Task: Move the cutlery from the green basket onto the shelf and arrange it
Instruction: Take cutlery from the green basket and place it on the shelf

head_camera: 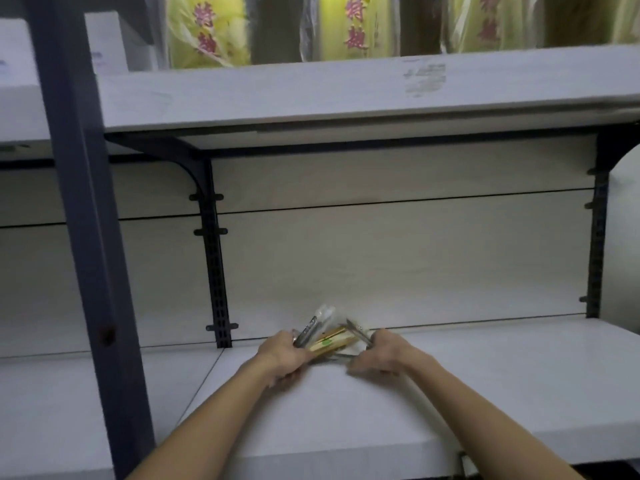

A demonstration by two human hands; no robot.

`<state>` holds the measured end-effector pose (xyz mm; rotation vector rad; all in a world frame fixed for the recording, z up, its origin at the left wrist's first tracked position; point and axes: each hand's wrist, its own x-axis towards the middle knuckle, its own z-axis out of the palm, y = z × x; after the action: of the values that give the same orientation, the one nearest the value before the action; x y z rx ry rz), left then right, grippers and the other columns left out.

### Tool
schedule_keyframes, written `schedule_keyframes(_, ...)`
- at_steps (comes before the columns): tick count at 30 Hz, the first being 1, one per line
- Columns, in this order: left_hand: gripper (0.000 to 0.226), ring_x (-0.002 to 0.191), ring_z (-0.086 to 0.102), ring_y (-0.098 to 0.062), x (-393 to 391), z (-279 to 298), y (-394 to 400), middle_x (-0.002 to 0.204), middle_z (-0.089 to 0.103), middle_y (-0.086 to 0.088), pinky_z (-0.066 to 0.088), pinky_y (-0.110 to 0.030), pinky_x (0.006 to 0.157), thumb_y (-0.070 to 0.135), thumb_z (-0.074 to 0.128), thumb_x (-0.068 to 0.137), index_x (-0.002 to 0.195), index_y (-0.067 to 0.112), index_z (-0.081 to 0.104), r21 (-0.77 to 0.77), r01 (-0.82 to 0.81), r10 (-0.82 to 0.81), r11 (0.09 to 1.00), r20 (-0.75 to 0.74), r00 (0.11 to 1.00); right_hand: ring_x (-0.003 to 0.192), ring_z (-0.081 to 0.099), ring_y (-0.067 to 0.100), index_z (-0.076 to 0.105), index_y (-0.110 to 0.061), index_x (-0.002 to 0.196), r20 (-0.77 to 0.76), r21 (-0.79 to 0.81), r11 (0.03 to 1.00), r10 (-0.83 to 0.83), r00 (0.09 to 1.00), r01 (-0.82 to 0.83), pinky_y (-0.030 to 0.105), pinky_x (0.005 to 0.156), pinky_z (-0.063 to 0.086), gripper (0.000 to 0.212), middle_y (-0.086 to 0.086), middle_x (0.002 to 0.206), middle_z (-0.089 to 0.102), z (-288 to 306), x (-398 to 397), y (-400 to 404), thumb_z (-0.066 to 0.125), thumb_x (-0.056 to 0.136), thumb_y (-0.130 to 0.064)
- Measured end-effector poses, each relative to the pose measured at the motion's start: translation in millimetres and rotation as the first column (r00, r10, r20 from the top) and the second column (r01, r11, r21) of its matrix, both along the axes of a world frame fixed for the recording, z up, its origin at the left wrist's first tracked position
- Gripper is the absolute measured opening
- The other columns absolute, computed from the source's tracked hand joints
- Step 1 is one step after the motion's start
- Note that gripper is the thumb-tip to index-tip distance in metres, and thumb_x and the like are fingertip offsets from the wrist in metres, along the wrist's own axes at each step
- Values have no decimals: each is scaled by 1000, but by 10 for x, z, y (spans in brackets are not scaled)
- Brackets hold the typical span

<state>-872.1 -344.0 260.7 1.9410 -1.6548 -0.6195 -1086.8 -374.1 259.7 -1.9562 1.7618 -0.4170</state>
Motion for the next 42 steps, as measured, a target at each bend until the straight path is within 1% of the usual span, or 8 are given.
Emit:
schedule_keyframes(4,79,72,64,-22,122,-60,-125,95,73,-4,52,-29,62,52,75,51,125,33,58,37,20,-21,999,23,1000,56,60,13,61,-18,75,5,-45,999,12,1000,-12,22,51,44,45,-2,68,64,-62,-16,-92,69,59,-60)
schedule_keyframes(7,101,87,62,-17,119,-14,-107,121,67,-1,55,-30,79,42,87,60,148,33,39,67,14,-21,998,105,994,78,67,21,60,-20,82,-7,-105,994,-1,1000,0,25,62,45,43,0,82,67,-132,-30,-159,64,66,-60)
schedule_keyframes(14,57,50,55,-12,-63,67,-90,72,63,3,39,-19,41,36,84,72,109,17,44,106,-140,102,985,304,947,103,64,24,58,-23,95,-112,-313,948,32,993,-66,28,74,42,34,1,108,68,-285,-175,-276,55,84,-56)
schedule_keyframes(18,67,73,59,-20,-197,135,-69,94,58,-1,39,-23,44,35,73,79,137,19,43,75,-195,142,978,446,884,107,62,27,67,-20,100,-151,-419,901,54,987,-113,30,82,48,34,4,107,71,-353,-315,-349,53,83,-46)
schedule_keyframes(23,76,53,55,-12,-294,210,-66,92,59,-2,43,-23,40,28,62,89,154,20,25,157,-202,103,967,486,868,111,53,28,67,-22,102,-174,-448,877,101,980,-170,34,89,44,37,3,110,65,-514,-363,-405,51,82,-50)
schedule_keyframes(28,16,68,59,-21,-276,259,-22,85,62,-3,42,-25,48,26,64,81,92,20,53,41,-210,153,977,554,818,111,53,28,73,-24,98,-110,-408,900,120,987,-155,35,92,45,42,2,109,64,-524,-310,-417,55,81,-59)
schedule_keyframes(34,18,54,55,-24,-90,224,15,62,61,-6,37,-20,39,26,71,79,69,12,65,85,-142,106,986,334,937,81,64,22,69,-20,74,62,-340,937,108,992,-80,31,69,49,43,-2,76,68,-491,-334,-400,58,80,-60)
schedule_keyframes(42,25,50,40,-16,202,157,131,59,48,-2,29,-22,44,24,78,78,67,14,58,110,-111,118,988,-68,991,87,64,25,61,-20,79,-23,-325,943,65,998,-69,30,68,44,43,0,87,67,-408,-400,-356,56,81,-63)
